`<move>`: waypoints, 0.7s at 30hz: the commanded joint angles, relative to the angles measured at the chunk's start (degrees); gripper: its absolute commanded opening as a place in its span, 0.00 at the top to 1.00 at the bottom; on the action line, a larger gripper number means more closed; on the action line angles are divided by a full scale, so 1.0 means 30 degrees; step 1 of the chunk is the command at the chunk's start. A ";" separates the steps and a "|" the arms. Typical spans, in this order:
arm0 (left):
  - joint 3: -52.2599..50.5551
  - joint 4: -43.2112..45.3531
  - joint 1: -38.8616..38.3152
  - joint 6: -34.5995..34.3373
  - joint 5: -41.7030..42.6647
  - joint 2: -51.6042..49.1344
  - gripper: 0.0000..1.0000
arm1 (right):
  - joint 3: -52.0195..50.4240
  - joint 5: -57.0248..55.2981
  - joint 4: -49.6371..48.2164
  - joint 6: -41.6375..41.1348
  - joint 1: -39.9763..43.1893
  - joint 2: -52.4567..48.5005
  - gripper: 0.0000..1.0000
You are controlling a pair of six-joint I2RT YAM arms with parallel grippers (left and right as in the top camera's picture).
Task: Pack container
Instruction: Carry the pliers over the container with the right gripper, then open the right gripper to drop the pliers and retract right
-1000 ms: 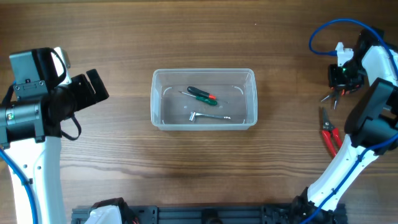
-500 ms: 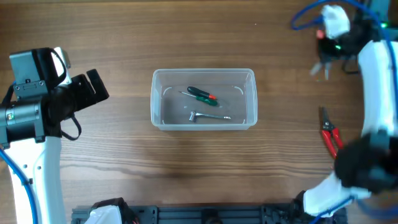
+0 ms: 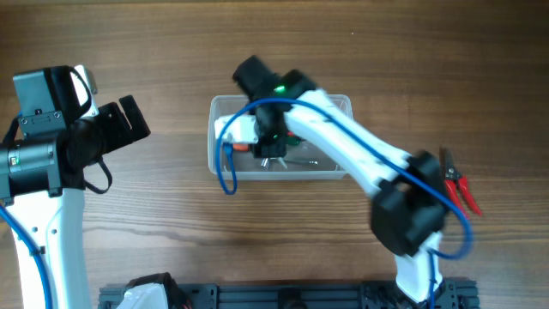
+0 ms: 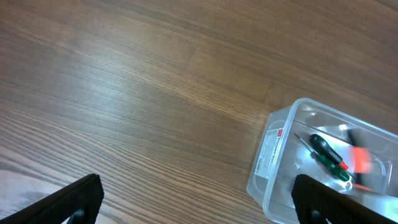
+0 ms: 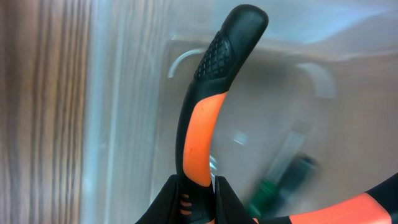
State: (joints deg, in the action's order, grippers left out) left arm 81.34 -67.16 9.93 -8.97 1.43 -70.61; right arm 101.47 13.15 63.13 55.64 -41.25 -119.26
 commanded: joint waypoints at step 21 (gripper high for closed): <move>0.0109 0.0007 0.0102 -0.0087 0.0160 0.0029 0.00 | 0.1304 -0.7810 0.2208 -1.9853 0.8510 1.0579 0.28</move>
State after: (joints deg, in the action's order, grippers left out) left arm 81.34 -67.22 9.93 -8.95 1.41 -70.61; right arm 104.88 -5.93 65.08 14.57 -25.34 -94.87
